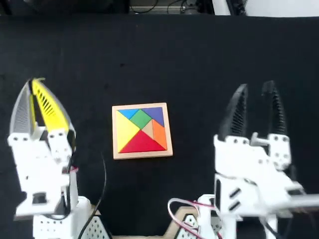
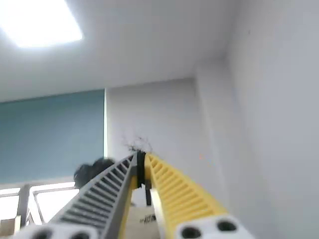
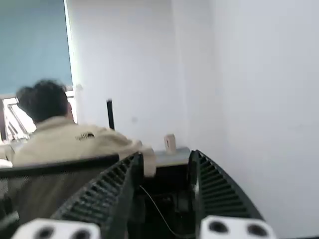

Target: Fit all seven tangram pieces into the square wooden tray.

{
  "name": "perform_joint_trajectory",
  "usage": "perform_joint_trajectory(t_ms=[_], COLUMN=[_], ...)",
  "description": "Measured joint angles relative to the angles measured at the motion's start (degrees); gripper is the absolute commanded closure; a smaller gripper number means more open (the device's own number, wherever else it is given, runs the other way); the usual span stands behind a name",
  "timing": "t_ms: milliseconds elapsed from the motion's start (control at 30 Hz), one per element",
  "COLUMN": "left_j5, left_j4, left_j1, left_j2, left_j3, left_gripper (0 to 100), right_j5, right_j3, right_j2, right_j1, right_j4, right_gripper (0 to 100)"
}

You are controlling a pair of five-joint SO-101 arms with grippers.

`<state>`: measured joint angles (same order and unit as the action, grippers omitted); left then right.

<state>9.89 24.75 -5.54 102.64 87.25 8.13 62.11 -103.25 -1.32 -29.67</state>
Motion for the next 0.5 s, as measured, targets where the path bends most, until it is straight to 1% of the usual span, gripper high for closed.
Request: perform_joint_trajectory(t_ms=[100, 167, 200, 267, 367, 500], left_j5=[-6.4, -11.7, -14.3, -20.0, -26.0, -28.5], left_j4=[-0.4, -1.6, -3.5, -10.3, -22.1, -39.2], left_j1=[-5.3, -8.1, -9.7, -12.7, -14.5, -14.7], left_j2=[1.7, 1.0, 1.6, 1.1, 1.1, 1.1], left_j3=[5.5, 8.8, 8.8, 8.9, 9.0, 9.0], left_gripper=[97, 97, 97, 97, 97, 97], right_j5=[-4.9, -5.9, -6.0, -6.2, -6.3, -6.3], right_j3=[7.8, 12.7, 15.1, 19.3, 24.7, 32.1], right_j2=[-0.2, -0.3, -0.3, -0.3, -0.3, -0.3], right_j1=[-0.9, -1.1, -1.1, -1.1, -1.1, -1.1], right_j4=[0.1, 0.1, 0.1, 0.1, 0.1, 0.1], right_gripper=[83.2, 83.1, 83.1, 83.1, 83.1, 83.2])
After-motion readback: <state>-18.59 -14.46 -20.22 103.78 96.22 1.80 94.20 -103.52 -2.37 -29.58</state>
